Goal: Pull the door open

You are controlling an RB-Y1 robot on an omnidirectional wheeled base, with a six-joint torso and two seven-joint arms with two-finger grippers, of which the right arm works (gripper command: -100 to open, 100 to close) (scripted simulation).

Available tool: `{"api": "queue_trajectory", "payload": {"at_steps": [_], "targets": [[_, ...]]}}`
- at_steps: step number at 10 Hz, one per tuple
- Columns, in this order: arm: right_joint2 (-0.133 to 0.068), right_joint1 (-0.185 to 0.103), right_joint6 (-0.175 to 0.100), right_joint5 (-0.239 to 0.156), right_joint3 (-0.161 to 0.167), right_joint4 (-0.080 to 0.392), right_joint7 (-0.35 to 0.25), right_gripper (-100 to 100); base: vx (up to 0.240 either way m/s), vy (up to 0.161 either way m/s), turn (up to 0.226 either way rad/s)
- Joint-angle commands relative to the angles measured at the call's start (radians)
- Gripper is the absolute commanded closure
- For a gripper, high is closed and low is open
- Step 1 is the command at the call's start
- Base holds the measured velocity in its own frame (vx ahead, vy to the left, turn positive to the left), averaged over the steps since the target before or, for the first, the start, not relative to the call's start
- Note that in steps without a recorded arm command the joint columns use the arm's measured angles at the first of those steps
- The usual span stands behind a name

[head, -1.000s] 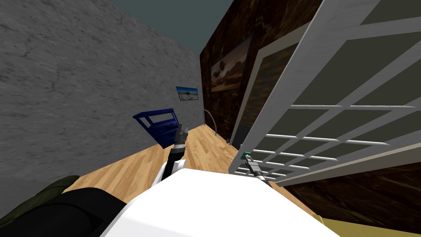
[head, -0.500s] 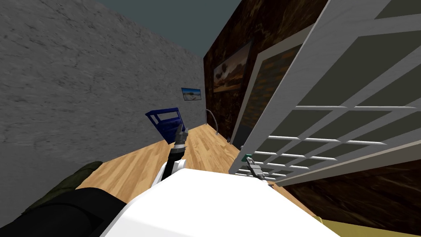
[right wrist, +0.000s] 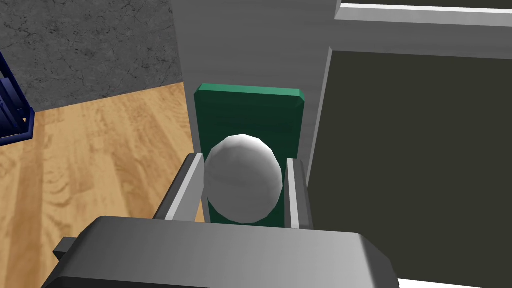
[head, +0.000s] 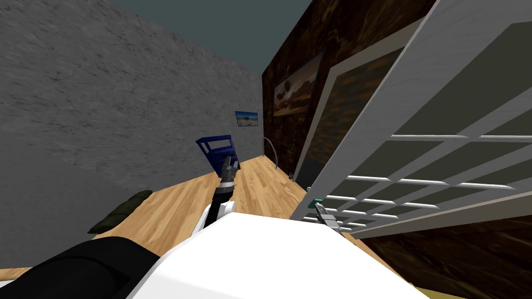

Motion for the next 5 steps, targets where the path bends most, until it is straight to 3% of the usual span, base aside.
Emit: {"api": "queue_trajectory", "payload": {"at_steps": [1, 5], "targets": [[-0.001, 0.01, -0.04, 0.002, 0.006, 0.028, -0.012, 100, -0.087, -0.034, 0.144], [-0.014, 0.051, -0.12, 0.003, 0.018, 0.063, -0.035, 100, -0.116, -0.034, 0.141]]}}
